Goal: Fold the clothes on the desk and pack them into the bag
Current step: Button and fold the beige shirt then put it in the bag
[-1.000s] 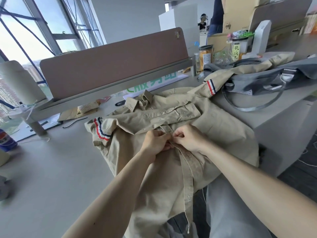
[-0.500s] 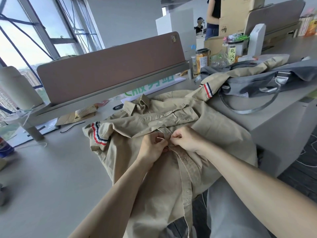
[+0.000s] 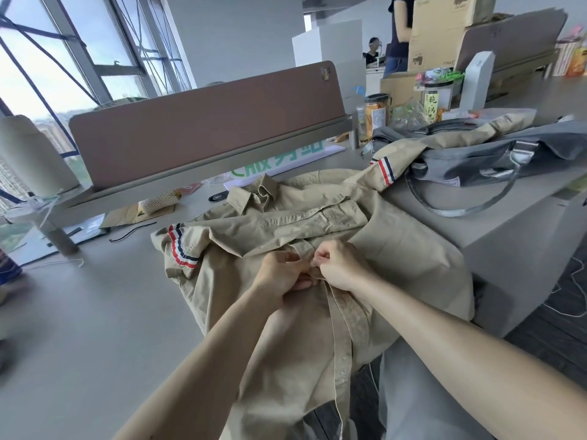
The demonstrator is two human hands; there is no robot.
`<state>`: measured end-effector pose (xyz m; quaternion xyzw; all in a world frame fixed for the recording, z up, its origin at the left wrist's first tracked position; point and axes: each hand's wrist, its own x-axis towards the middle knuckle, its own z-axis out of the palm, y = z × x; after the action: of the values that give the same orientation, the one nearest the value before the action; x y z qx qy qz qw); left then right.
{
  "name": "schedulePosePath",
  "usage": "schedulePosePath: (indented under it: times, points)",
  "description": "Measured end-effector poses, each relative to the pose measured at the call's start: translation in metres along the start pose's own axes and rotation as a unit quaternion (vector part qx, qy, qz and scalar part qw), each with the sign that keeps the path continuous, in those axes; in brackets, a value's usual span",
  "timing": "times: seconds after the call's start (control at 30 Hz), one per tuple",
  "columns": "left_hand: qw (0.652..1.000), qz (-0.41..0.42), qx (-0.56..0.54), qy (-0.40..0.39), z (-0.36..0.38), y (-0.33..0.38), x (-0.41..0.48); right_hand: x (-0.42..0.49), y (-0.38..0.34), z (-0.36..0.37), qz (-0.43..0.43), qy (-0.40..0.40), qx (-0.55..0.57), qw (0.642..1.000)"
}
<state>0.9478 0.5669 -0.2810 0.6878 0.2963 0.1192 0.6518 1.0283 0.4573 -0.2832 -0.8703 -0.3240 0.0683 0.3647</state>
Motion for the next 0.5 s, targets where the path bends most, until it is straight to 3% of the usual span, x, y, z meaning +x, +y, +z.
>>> schedulePosePath:
  times: [0.13,0.23,0.37,0.5]
  points:
    - [0.999,0.017,0.043,0.005,-0.005,0.002,-0.002,0.003,0.0,-0.004,0.011,-0.015,0.017,1.0]
    - [0.984,0.125,0.119,0.05,-0.016,-0.005,-0.003,0.007,0.0,-0.005,0.015,-0.033,0.025,0.999]
    - [0.903,0.312,0.291,0.052,-0.021,-0.009,-0.002,0.013,0.0,-0.004,0.034,-0.054,0.029,0.998]
    - [0.826,0.358,0.436,0.009,-0.018,-0.007,0.008,0.014,0.001,-0.012,0.005,-0.082,0.008,0.997]
